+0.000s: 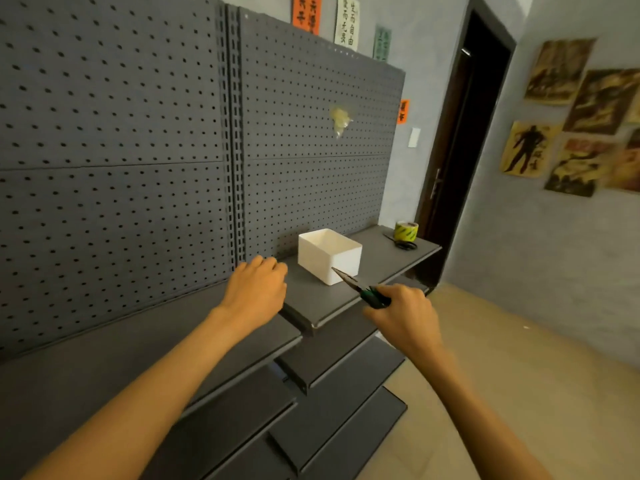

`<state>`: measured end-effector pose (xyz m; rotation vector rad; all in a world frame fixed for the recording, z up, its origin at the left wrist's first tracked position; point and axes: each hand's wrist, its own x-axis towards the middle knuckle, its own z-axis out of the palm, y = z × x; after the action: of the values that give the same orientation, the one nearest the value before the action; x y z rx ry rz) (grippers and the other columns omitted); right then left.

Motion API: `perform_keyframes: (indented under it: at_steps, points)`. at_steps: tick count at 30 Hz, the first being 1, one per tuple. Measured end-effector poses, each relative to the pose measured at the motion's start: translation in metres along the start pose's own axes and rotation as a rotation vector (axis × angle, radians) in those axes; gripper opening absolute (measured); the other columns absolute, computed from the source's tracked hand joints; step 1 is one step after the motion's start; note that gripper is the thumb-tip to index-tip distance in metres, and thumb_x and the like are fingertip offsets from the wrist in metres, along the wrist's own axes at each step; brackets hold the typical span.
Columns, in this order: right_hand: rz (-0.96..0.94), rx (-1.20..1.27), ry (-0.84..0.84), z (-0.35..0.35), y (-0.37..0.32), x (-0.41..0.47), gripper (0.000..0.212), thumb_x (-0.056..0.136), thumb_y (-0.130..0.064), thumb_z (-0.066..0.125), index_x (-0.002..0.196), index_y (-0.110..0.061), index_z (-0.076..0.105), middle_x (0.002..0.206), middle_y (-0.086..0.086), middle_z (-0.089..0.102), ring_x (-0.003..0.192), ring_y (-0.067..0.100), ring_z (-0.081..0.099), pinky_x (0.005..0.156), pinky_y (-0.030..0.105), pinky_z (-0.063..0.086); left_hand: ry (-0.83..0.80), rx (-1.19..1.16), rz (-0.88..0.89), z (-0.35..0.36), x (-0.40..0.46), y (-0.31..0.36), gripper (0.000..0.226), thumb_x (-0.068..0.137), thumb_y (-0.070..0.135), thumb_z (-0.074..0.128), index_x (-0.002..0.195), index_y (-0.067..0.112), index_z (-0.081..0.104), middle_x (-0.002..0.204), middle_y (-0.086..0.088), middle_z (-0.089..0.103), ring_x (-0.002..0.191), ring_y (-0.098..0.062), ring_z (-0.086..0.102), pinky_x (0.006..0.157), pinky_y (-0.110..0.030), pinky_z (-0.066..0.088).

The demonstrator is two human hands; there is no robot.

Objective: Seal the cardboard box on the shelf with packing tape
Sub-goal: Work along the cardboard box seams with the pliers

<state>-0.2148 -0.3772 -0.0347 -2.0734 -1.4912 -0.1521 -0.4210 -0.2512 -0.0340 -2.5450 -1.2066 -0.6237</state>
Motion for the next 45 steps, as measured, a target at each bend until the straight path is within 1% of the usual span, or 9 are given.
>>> perform_keyframes:
  at_steps: [5, 10, 12, 21, 27, 33, 36, 40, 45]
  points:
    - [0.036, -0.004, 0.044, -0.041, 0.072, 0.024, 0.026, 0.079, -0.037, 0.063, 0.097, -0.020, 0.070, 0.076, -0.001, 0.065, 0.067, 0.019, 0.059, 0.059, 0.035, 0.054, -0.021, 0.001, 0.036, 0.015, 0.049, 0.075, 0.027, 0.097, 0.027, 0.041, 0.116, 0.016, 0.055, 0.117, -0.001, 0.057, 0.111, -0.022, 0.048, 0.085, -0.034, 0.039]
    - [0.081, -0.022, 0.074, -0.066, 0.120, 0.037, 0.028, 0.079, -0.035, 0.064, 0.104, -0.024, 0.070, 0.080, 0.001, 0.067, 0.069, 0.021, 0.058, 0.057, 0.031, 0.051, -0.008, -0.031, 0.106, 0.028, 0.093, 0.132, 0.028, 0.096, 0.026, 0.043, 0.117, 0.015, 0.056, 0.119, -0.002, 0.057, 0.112, -0.023, 0.048, 0.085, -0.034, 0.040]
    - [0.113, -0.027, 0.081, -0.069, 0.140, 0.039, 0.030, 0.080, -0.035, 0.064, 0.106, -0.024, 0.070, 0.081, 0.000, 0.066, 0.070, 0.021, 0.058, 0.057, 0.030, 0.049, -0.009, -0.048, 0.140, 0.037, 0.108, 0.151, 0.027, 0.096, 0.027, 0.043, 0.116, 0.015, 0.056, 0.118, -0.003, 0.058, 0.111, -0.024, 0.048, 0.085, -0.035, 0.039]
    - [0.189, -0.113, 0.053, -0.051, 0.224, 0.085, 0.022, 0.078, -0.037, 0.061, 0.091, -0.021, 0.069, 0.075, 0.000, 0.065, 0.066, 0.021, 0.058, 0.056, 0.030, 0.050, -0.031, -0.129, 0.221, 0.109, 0.179, 0.213, 0.026, 0.098, 0.028, 0.042, 0.116, 0.016, 0.056, 0.118, 0.000, 0.058, 0.109, -0.022, 0.050, 0.083, -0.032, 0.042]
    - [0.106, -0.090, -0.002, -0.021, 0.239, 0.178, 0.026, 0.078, -0.036, 0.063, 0.097, -0.019, 0.069, 0.082, 0.001, 0.068, 0.070, 0.021, 0.060, 0.062, 0.036, 0.055, -0.001, -0.136, 0.088, 0.147, 0.247, 0.188, 0.027, 0.097, 0.027, 0.042, 0.116, 0.014, 0.057, 0.117, -0.002, 0.058, 0.109, -0.023, 0.050, 0.085, -0.035, 0.042]
    - [-0.032, -0.042, -0.051, 0.003, 0.228, 0.250, 0.027, 0.078, -0.037, 0.061, 0.095, -0.018, 0.069, 0.079, 0.004, 0.066, 0.069, 0.023, 0.059, 0.059, 0.034, 0.052, 0.030, -0.136, -0.064, 0.160, 0.292, 0.158, 0.026, 0.097, 0.027, 0.042, 0.115, 0.014, 0.057, 0.115, 0.000, 0.059, 0.108, -0.022, 0.050, 0.084, -0.034, 0.041]
    - [-0.088, -0.008, -0.094, 0.017, 0.221, 0.269, 0.027, 0.078, -0.035, 0.062, 0.096, -0.016, 0.068, 0.080, 0.007, 0.066, 0.072, 0.027, 0.058, 0.057, 0.032, 0.045, 0.032, -0.092, -0.132, 0.159, 0.295, 0.138, 0.025, 0.097, 0.026, 0.043, 0.114, 0.014, 0.057, 0.113, -0.001, 0.059, 0.107, -0.023, 0.050, 0.082, -0.035, 0.043]
    - [-0.177, 0.049, -0.165, 0.043, 0.199, 0.290, 0.023, 0.076, -0.034, 0.062, 0.090, -0.017, 0.069, 0.072, 0.006, 0.064, 0.066, 0.027, 0.058, 0.056, 0.032, 0.048, 0.017, -0.051, -0.256, 0.159, 0.280, 0.109, 0.025, 0.097, 0.024, 0.043, 0.113, 0.015, 0.059, 0.114, -0.002, 0.060, 0.107, -0.023, 0.051, 0.084, -0.036, 0.042]
    - [-0.303, 0.128, -0.218, 0.064, 0.169, 0.310, 0.028, 0.076, -0.032, 0.065, 0.091, -0.008, 0.069, 0.076, 0.010, 0.068, 0.071, 0.029, 0.062, 0.055, 0.031, 0.046, -0.025, 0.062, -0.434, 0.145, 0.251, 0.081, 0.030, 0.097, 0.028, 0.042, 0.123, 0.018, 0.053, 0.122, 0.000, 0.056, 0.113, -0.020, 0.049, 0.087, -0.032, 0.040]
